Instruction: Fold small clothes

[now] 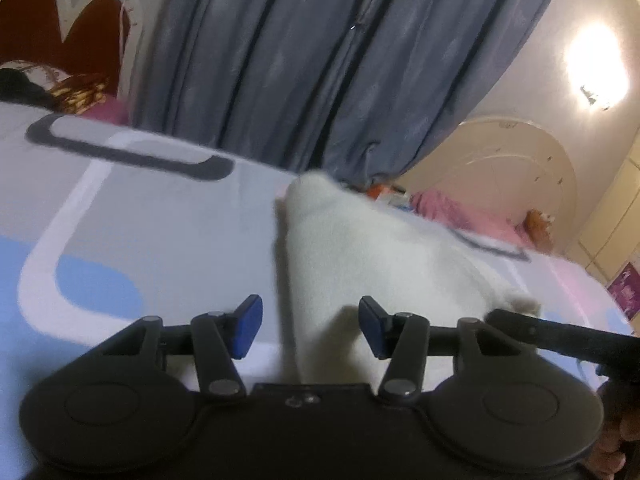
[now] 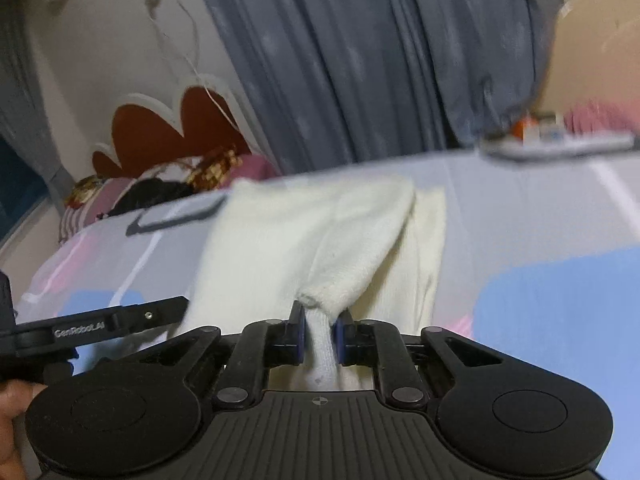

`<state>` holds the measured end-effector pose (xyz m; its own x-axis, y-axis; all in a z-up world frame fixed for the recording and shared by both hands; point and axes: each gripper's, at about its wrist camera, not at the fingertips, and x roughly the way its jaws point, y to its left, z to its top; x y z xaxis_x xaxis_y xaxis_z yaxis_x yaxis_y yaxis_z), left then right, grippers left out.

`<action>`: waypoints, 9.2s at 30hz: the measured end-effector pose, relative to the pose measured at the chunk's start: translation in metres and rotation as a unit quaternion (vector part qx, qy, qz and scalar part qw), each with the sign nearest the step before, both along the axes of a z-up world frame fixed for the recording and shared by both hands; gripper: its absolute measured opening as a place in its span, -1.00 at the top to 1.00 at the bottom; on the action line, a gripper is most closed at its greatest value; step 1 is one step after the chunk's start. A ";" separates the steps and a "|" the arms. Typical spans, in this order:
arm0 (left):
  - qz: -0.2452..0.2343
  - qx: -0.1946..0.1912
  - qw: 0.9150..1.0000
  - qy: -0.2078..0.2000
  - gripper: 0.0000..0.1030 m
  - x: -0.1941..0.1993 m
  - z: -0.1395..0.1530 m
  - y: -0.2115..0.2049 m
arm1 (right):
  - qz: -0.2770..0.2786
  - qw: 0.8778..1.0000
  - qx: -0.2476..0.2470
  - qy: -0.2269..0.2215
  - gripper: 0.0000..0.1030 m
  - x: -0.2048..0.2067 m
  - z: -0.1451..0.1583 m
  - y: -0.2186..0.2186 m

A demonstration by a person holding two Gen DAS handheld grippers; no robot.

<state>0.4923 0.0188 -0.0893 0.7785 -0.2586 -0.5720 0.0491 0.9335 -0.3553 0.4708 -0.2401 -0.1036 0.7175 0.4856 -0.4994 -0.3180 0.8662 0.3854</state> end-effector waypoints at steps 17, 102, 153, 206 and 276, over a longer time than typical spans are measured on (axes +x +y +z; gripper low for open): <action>-0.106 0.089 0.990 -0.026 -0.04 0.040 0.017 -0.058 | -0.035 0.997 -0.044 -0.050 0.70 0.015 -0.006 -0.016; -0.094 0.111 0.989 0.007 0.49 -0.006 0.041 -0.035 | -0.020 0.998 -0.051 -0.022 0.43 -0.031 0.016 0.029; -0.114 0.161 0.980 0.036 -0.37 -0.156 0.020 0.088 | 0.078 0.974 -0.214 0.004 0.73 -0.156 -0.003 0.271; -0.020 0.123 0.990 0.070 -0.29 -0.224 -0.005 0.124 | 0.027 0.983 -0.173 0.059 0.87 -0.197 -0.037 0.240; 0.103 0.223 0.956 -0.163 -1.00 -0.582 0.169 -0.008 | 0.011 0.983 -0.106 -0.152 -0.75 -0.569 0.120 0.132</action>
<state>-0.0895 0.0108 0.0794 0.9420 0.1327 -0.3084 -0.1123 0.9902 0.0832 -0.0978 -0.1078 0.0163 0.8399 0.4102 -0.3554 -0.4092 0.9088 0.0817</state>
